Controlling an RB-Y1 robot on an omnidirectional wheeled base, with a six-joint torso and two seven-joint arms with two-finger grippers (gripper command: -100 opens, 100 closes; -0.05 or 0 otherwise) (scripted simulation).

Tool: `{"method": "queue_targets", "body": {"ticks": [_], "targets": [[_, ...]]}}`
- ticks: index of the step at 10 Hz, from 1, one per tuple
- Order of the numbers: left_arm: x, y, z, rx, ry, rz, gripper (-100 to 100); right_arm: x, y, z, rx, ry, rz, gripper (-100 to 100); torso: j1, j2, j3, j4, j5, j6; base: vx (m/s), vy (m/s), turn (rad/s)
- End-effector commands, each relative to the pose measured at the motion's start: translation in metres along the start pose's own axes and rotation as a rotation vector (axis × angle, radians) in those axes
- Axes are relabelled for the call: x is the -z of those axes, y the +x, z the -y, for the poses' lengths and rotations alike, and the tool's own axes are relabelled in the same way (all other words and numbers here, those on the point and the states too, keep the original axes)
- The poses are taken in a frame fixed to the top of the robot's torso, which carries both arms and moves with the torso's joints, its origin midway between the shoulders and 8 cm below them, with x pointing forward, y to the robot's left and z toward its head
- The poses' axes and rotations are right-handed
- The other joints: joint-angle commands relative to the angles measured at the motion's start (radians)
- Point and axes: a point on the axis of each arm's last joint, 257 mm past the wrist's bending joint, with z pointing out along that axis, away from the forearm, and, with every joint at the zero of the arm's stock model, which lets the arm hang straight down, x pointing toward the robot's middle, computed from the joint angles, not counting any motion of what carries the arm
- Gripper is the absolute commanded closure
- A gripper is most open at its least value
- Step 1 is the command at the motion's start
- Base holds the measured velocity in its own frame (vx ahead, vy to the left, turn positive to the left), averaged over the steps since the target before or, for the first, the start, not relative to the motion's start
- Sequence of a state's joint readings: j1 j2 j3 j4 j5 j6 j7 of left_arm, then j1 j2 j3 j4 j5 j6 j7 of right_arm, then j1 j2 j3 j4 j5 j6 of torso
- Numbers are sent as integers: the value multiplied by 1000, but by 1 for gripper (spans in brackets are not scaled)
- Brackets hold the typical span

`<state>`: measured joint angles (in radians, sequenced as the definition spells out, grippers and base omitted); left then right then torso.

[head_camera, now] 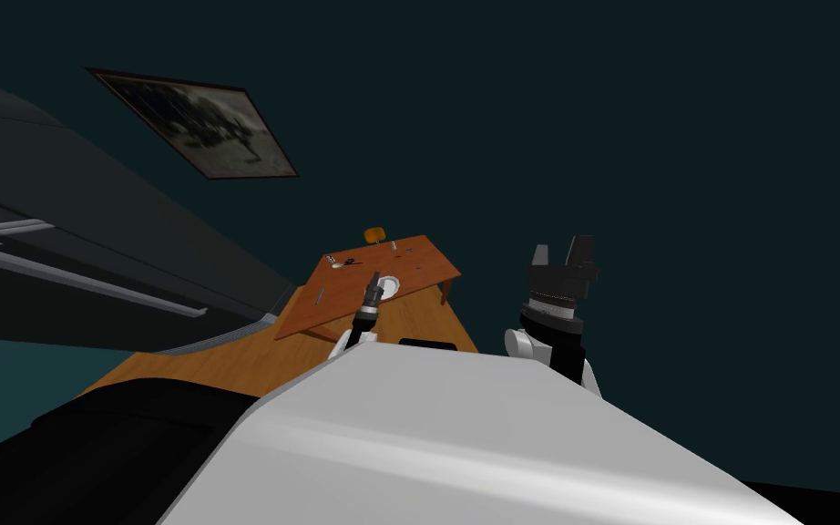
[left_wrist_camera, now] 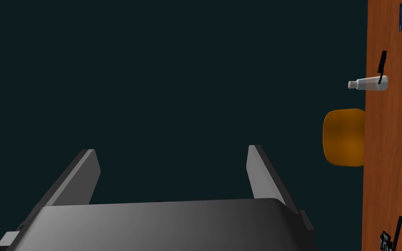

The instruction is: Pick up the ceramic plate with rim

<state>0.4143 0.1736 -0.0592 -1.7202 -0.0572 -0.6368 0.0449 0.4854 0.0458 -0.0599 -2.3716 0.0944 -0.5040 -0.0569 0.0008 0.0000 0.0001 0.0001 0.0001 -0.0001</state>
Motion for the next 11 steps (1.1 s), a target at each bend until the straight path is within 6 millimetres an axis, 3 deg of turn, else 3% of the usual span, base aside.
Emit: {"method": "queue_targets", "body": {"ticks": [1, 3, 4, 6, 11], "targets": [[9, 7, -18, 4, -43, -7, -100, 0, 0, 0, 0, 0, 0, 0, 0, 0, 0, 0, 0, 0, -1, 8, -27], [16, 10, -38, 8, -87, -17, -100, 0, 0, 0, 0, 0, 0, 0, 0, 0, 0, 0, 0, 0, 1, 8, -30], [16, 10, -38, 8, -87, -17, -100, 0, 0, 0, 0, 0, 0, 0, 0, 0, 0, 0, 0, 0, 0, 0, 0], [29, 16, -70, 15, -160, -32, -100, 0, 0, 0, 0, 0, 0, 0, 0, 0, 0, 0, 0, 0, 8, 8, -37], [53, 19, -121, 26, -279, -40, -100, 0, 0, 0, 0, 0, 0, 0, 0, -2, -1, 0, 0, 0, 20, 12, -12]]}}
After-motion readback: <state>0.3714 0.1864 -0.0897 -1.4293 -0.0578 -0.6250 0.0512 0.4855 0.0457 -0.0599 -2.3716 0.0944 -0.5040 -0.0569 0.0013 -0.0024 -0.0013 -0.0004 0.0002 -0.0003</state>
